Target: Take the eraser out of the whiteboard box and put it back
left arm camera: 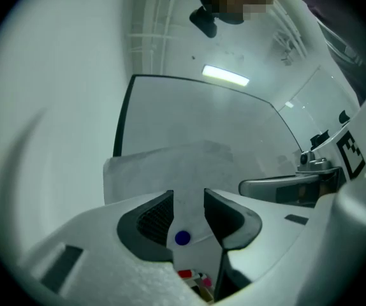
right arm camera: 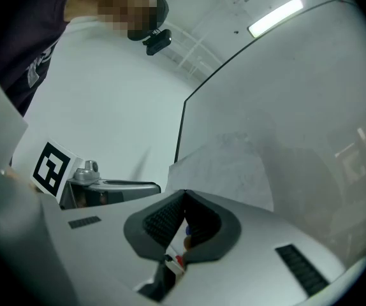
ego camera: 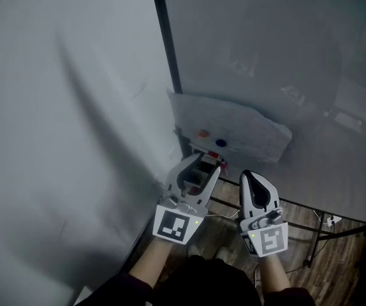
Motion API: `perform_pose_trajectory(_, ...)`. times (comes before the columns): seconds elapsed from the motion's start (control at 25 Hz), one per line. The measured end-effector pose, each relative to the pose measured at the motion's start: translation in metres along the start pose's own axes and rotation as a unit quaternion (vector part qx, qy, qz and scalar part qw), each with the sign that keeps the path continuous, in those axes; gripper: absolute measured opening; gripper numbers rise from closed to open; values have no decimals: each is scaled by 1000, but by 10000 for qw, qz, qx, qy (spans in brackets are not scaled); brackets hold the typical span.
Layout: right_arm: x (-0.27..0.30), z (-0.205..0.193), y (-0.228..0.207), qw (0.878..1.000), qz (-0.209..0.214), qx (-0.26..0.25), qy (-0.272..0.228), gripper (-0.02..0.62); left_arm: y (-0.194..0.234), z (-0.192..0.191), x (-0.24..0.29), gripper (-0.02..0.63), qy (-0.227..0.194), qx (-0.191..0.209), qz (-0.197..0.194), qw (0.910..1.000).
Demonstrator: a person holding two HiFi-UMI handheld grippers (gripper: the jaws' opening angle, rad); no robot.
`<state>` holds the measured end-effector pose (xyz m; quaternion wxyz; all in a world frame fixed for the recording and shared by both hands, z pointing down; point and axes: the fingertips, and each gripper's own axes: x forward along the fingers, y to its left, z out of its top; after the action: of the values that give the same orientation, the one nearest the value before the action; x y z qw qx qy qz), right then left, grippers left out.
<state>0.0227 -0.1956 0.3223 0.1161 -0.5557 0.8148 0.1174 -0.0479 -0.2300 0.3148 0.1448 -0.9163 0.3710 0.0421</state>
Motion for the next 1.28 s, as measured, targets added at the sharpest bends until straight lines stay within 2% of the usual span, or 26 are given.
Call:
perform_pose_trajectory(0.16,4,18,2,9996,94,-107,-250,3,-6,23,-8,59,-210,311,-19,9993)
perform_pose_trajectory(0.32,7,34,3,9984,175,-59,-529,3,-10,31,-11,6,-270,510,-28,9983)
perform_pose_trajectory(0.48,6,34,-1,9985,80,-230,-490,3,-12,33,-11,5,-302,600,-30,9977)
perform_pose_trajectory(0.92,3,34,-3,9986,34,-156,-508,3,-12,27,-10,6,-244,379,1,9990)
perform_pose_trajectory(1.28,2,32,-3,9986,19,-160,-511,3,-11,24,-10,6,-185,359,-7,9992)
